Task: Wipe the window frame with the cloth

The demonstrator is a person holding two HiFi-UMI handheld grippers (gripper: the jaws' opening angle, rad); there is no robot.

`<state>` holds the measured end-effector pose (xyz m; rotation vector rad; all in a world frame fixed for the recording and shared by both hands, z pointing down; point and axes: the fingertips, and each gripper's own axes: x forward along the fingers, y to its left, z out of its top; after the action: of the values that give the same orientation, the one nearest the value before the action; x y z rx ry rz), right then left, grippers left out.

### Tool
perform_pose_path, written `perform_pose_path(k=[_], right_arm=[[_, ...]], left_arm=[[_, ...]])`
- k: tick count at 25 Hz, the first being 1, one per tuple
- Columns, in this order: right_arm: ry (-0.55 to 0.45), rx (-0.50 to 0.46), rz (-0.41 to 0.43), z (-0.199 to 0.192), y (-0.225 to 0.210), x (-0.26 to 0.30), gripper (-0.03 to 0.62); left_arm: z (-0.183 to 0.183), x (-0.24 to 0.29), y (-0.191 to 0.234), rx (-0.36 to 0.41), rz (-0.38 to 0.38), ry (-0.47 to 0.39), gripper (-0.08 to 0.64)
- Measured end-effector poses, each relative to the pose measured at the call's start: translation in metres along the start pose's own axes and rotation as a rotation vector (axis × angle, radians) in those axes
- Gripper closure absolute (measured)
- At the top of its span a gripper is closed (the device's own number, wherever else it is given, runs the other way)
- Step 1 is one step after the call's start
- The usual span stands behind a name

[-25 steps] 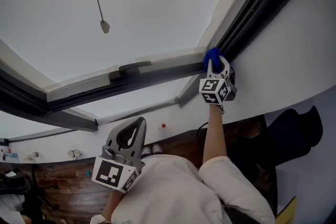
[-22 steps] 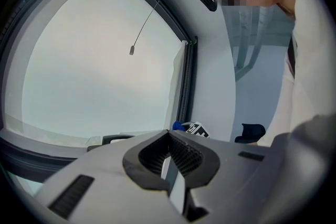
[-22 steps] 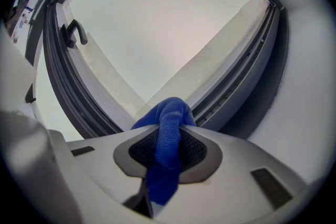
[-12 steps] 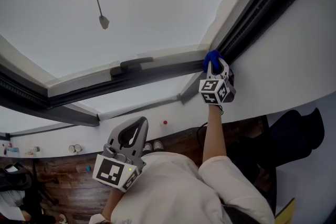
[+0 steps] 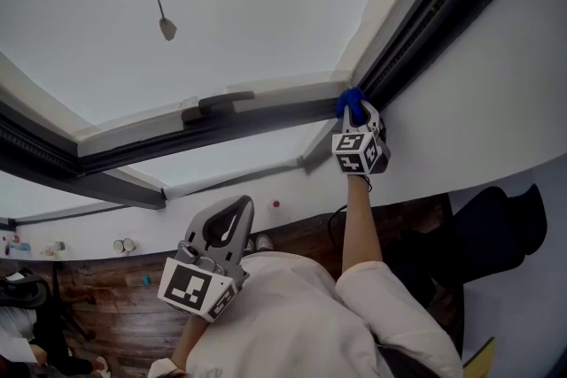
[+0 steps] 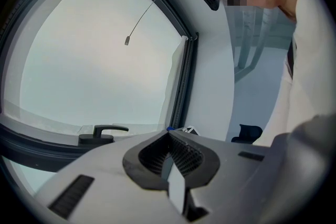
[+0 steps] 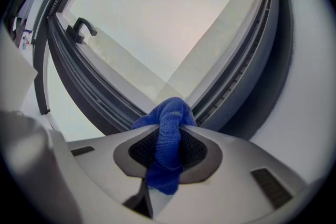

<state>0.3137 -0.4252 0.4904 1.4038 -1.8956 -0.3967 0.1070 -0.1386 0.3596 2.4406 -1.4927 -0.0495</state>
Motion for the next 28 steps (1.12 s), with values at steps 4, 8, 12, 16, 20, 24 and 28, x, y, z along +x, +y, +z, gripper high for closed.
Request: perform_pose_path(k=[4, 8, 12, 16, 20, 24, 28], right_arm=[[-0.051, 0.069, 0.043, 0.013, -0.005, -0.011, 0.495], [-0.187, 0.036, 0.056, 0.052, -0.009, -0.021, 0.495], [-0.214, 0.006, 0.115, 0.075, 0.004, -0.005, 0.495], [-0.103, 0.042, 0.149, 0.06, 0.013, 0.022, 0.495], [-0.086, 0.033, 0.108, 0.051, 0.021, 0.035, 0.497], [-0.09, 0.111, 0.103, 0.053, 0.022, 0.04, 0.506], [-0.067, 0.106, 0.083, 0.053, 0.024, 0.039, 0.512]], left_arm=[[-0.006, 0.003, -0.009, -0.013, 0.004, -0.003, 0.551], [-0.015, 0.01, -0.017, -0.019, 0.006, -0.002, 0.551], [-0.018, 0.017, -0.029, -0.019, 0.002, -0.013, 0.551], [-0.022, 0.018, -0.035, -0.021, 0.008, -0.008, 0.551], [-0.024, 0.016, -0.031, -0.036, 0.036, -0.008, 0.551], [-0.025, 0.012, -0.022, -0.044, 0.066, -0.01, 0.551], [-0.029, 0.01, -0.02, -0.055, 0.065, -0.005, 0.551]])
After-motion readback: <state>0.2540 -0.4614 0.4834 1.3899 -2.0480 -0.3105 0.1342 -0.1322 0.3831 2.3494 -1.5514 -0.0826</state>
